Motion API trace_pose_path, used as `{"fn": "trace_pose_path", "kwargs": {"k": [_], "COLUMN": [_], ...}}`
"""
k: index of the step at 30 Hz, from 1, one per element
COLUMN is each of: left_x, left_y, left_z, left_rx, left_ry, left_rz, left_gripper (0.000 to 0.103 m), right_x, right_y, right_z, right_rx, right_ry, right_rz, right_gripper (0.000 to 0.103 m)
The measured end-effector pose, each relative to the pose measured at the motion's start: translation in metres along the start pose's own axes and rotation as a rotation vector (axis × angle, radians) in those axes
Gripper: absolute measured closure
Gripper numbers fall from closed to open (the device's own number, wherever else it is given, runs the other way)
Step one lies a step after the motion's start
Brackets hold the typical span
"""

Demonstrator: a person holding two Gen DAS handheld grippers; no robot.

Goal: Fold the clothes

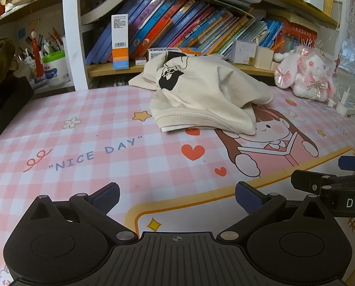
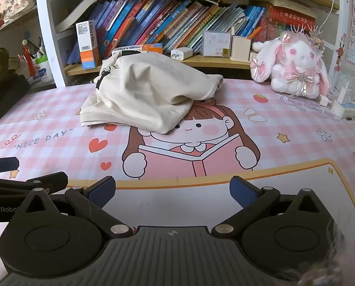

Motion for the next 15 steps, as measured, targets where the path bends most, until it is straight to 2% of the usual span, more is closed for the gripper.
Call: {"fn": "trace_pose_path", "kwargs": {"k": [15], "left_x": [0.0004], "left_y": [0.0021], "left_z": [-0.0009], "left_rx": [0.007], "left_ry": [0.006], "left_rz": [-0.012], "left_gripper": [0.0], "right_x": [-0.0013], "right_y": [-0.0002], "right_z": [0.0014], "right_rx": [-0.001], "right_ry": [0.008], "right_rz": [0.001], "right_gripper": [0.0]}}
Point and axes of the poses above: each gripper's, at about its wrist camera, not at the fingertips, and x roughly against the way its jaws point, y to its left, z to its underside, the point moved 1 cm from there along -x, roughly the way its jaws point, and after that the axes turned 12 degrees about z, right-handed, at the moved point
